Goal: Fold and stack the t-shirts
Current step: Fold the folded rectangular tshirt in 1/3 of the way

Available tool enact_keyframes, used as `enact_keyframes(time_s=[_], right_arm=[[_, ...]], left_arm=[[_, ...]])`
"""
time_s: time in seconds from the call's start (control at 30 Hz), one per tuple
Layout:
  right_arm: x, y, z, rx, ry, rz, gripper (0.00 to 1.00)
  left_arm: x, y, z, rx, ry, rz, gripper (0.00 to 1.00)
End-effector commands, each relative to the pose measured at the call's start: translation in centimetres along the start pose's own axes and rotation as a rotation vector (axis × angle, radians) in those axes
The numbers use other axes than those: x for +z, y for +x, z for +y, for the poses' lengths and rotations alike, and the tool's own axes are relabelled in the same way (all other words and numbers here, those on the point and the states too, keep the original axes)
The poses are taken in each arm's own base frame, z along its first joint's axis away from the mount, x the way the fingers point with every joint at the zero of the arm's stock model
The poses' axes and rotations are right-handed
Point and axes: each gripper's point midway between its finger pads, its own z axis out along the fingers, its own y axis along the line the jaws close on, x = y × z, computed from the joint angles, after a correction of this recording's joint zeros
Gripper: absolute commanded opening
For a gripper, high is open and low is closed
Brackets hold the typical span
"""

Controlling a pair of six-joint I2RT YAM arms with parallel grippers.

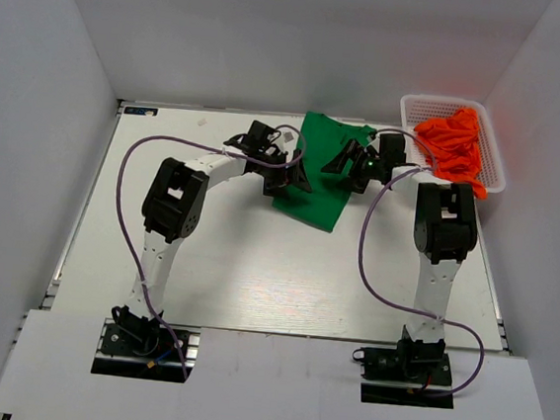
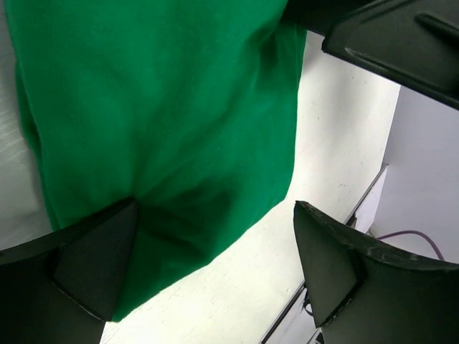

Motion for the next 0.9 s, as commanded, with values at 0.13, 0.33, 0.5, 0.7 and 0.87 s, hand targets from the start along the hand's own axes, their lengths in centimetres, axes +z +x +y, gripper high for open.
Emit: enact_keyframes(time_s=[0.13, 0.33, 0.5, 0.7, 0.87], right_arm=[[-0.2, 0.8, -1.7, -0.016, 0.079, 0.003, 0.9], [-1.3, 5.5, -1.8, -0.086, 0.127, 0.062, 0.9], [-5.1, 7.0, -0.4, -0.199, 0.178, 0.038, 0.9], [-9.7, 7.9, 2.8, -0.332, 0.198, -0.004, 0.9], [-12.2, 12.3, 2.0, -0.267, 0.238, 0.057, 0.9]], left_arm=[[-0.5, 2.7, 1.4, 0.008, -0.029, 0.06, 1.0], [-2.5, 9.1, 2.7, -0.044, -0.136, 0.119, 1.0], [-6.1, 9.3, 1.4, -0.018, -0.211, -0.024, 1.0], [-9.8, 7.0, -2.0, 0.088, -0.255, -0.127, 1.0], [-11.0, 9.7, 0.8, 0.066, -0.337, -0.095, 1.0]])
